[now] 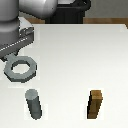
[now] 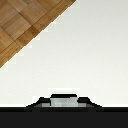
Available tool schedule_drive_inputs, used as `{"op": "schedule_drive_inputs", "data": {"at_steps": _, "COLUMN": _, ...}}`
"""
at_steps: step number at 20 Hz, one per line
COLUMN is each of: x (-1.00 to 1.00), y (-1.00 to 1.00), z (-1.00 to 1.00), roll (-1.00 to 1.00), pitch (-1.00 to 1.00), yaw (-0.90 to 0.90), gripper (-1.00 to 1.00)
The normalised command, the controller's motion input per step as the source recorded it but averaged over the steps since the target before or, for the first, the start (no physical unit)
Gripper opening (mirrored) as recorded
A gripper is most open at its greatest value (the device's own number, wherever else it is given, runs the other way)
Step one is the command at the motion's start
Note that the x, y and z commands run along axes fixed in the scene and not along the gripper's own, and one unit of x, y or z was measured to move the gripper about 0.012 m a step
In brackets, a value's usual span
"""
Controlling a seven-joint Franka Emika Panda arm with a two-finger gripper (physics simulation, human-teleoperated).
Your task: Put the loop with the handle onto the peg.
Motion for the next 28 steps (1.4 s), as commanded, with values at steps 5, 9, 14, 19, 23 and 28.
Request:
{"op": "schedule_drive_inputs", "data": {"at_steps": 5, "x": 1.0, "y": 0.0, "z": 0.0, "roll": 0.0, "pitch": 0.0, "yaw": 0.0, "gripper": -1.0}}
{"op": "schedule_drive_inputs", "data": {"at_steps": 9, "x": 0.25, "y": 0.25, "z": 0.0, "roll": 0.0, "pitch": 0.0, "yaw": 0.0, "gripper": -1.0}}
{"op": "schedule_drive_inputs", "data": {"at_steps": 14, "x": 0.0, "y": 0.0, "z": 0.6, "roll": 0.0, "pitch": 0.0, "yaw": 0.0, "gripper": -1.0}}
{"op": "schedule_drive_inputs", "data": {"at_steps": 19, "x": 0.0, "y": 0.2, "z": 0.8, "roll": 0.0, "pitch": 0.0, "yaw": 0.0, "gripper": -1.0}}
{"op": "schedule_drive_inputs", "data": {"at_steps": 23, "x": 0.0, "y": 0.75, "z": 0.0, "roll": 0.0, "pitch": 0.0, "yaw": 0.0, "gripper": -1.0}}
{"op": "schedule_drive_inputs", "data": {"at_steps": 28, "x": 0.0, "y": 0.4, "z": 0.0, "roll": 0.0, "pitch": 0.0, "yaw": 0.0, "gripper": -1.0}}
